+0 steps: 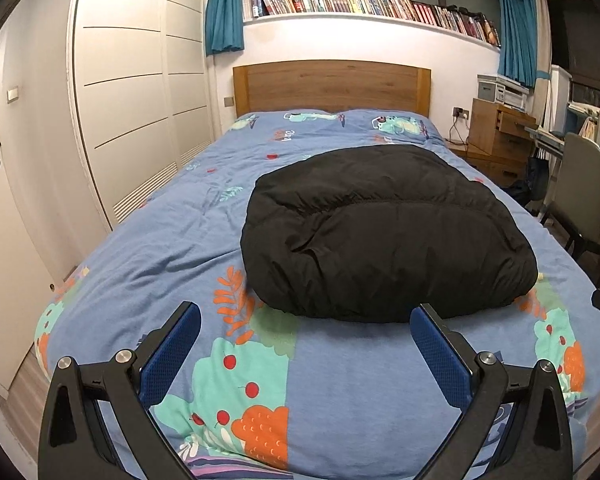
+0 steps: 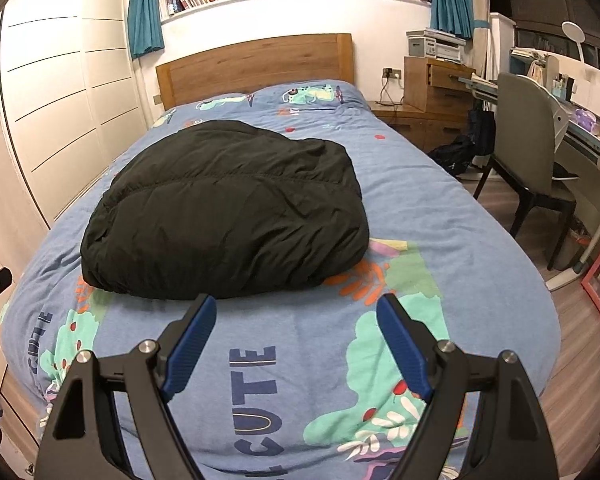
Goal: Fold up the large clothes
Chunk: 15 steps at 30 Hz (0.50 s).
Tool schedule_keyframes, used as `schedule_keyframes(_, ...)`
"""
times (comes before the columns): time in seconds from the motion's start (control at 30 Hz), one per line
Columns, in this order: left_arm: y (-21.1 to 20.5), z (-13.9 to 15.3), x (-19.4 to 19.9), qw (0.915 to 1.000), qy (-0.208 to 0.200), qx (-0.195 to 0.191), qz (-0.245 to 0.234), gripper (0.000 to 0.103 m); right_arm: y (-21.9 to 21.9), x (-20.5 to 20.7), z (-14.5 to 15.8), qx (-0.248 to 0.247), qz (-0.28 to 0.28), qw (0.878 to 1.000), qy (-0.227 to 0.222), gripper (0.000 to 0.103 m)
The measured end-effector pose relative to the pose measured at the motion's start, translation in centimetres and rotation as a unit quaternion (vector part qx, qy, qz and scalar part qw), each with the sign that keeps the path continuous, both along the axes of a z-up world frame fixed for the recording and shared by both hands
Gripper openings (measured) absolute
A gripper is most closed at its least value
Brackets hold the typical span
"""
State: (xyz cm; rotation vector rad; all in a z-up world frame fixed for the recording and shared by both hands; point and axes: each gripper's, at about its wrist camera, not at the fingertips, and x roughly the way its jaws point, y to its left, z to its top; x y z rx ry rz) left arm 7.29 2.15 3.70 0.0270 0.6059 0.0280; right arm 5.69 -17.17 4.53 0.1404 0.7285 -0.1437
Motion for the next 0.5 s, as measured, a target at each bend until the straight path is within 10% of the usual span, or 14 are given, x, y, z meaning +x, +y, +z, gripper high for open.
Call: schedule_keyframes(0.5, -1.3, -0.9, 0.3, 0.9997, 0.017, 0.009, -0.012, 0.102, -0.2, 0.3, -1.1, -0.007, -0.002, 1.0, 0.006, 0.082)
